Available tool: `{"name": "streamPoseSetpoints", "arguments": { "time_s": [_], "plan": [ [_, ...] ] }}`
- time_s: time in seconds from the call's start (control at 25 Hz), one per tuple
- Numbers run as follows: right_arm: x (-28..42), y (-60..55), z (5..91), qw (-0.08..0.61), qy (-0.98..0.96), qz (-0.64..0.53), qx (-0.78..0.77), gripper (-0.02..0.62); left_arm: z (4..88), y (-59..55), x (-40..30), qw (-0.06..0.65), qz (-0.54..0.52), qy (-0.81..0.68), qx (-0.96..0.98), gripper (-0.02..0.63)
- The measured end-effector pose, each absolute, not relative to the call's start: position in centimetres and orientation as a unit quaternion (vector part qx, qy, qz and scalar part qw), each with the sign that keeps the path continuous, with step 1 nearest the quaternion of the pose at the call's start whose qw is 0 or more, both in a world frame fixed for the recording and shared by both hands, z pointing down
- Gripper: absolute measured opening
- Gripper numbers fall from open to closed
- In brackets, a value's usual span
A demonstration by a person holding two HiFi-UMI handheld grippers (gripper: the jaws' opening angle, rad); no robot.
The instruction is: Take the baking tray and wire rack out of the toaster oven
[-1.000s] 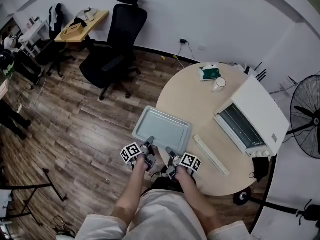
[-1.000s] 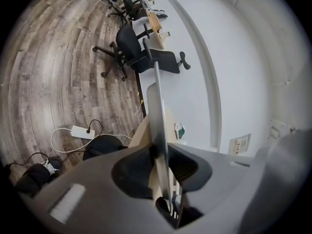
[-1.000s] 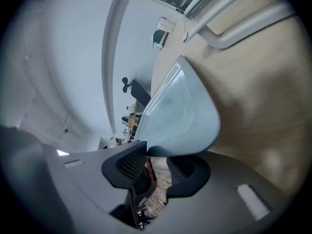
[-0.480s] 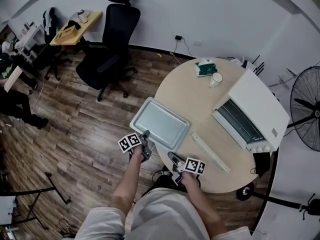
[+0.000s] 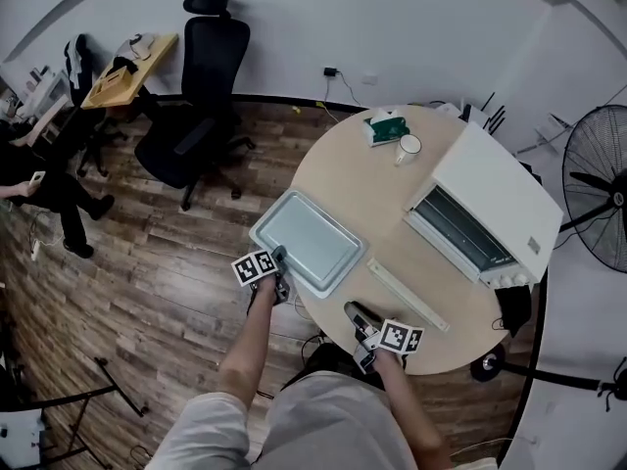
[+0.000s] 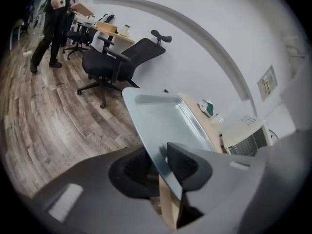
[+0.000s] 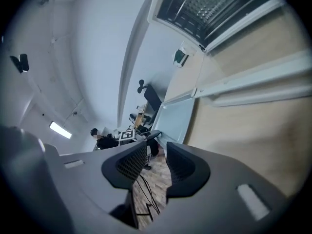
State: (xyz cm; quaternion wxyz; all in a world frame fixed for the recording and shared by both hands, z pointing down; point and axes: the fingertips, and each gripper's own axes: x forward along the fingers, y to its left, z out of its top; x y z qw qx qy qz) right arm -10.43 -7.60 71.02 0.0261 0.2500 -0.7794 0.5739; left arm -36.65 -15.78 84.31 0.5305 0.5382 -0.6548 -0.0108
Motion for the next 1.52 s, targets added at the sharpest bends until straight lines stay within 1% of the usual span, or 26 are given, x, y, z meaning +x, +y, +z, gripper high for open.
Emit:
{"name": "streamPoseSetpoints", "arguments": {
  "time_s": [0.24, 0.56, 0.68, 0.8, 0.88, 0.96, 1.08, 1.16, 1.36, 1.48, 1.52],
  "plan": [
    [-6.5, -8.4, 70.6, 0.013, -0.782, 0.552, 0.288, 0.107, 83.9, -19.6, -35.6, 0.487, 0.074, -0.651, 0.578, 0.149],
    [-3.0, -9.3, 69.3, 0.005, -0.784, 0.527, 0.327, 0.107, 83.4, -23.4, -35.4, 0.434, 0.177, -0.657, 0.591, 0.190],
    [-2.4, -9.8, 69.0, -0.014, -0.779, 0.530, 0.334, 0.107, 83.2, -24.1, -35.4, 0.412, 0.210, -0.659, 0.594, 0.211],
    [-1.2, -11.1, 68.1, -0.052, -0.768, 0.538, 0.343, 0.107, 82.7, -24.5, -35.8, 0.392, 0.231, -0.658, 0.600, 0.215],
    [0.3, -12.4, 67.5, -0.065, -0.770, 0.525, 0.357, 0.107, 82.3, -24.5, -35.8, 0.388, 0.219, -0.655, 0.610, 0.215],
    [2.2, -14.3, 66.9, -0.084, -0.766, 0.514, 0.377, 0.107, 81.7, -24.1, -35.9, 0.395, 0.182, -0.658, 0.615, 0.215],
    [5.0, -18.1, 65.9, -0.141, -0.746, 0.507, 0.407, 0.107, 79.6, -23.8, -35.5, 0.394, 0.128, -0.659, 0.628, 0.215],
    [6.9, -20.4, 65.6, -0.172, -0.732, 0.499, 0.431, 0.107, 77.7, -23.6, -33.8, 0.386, 0.099, -0.649, 0.648, 0.215],
    [11.7, -23.8, 65.2, -0.277, -0.672, 0.498, 0.472, 0.107, 72.3, -22.1, -25.6, 0.386, 0.019, -0.590, 0.709, 0.215],
    [13.7, -25.3, 65.4, -0.313, -0.649, 0.489, 0.492, 0.107, 70.5, -21.1, -19.9, 0.405, -0.016, -0.541, 0.736, 0.208],
    [14.3, -25.8, 65.4, -0.320, -0.643, 0.486, 0.498, 0.107, 69.8, -21.0, -18.1, 0.409, -0.024, -0.527, 0.745, 0.195]
  ]
}}
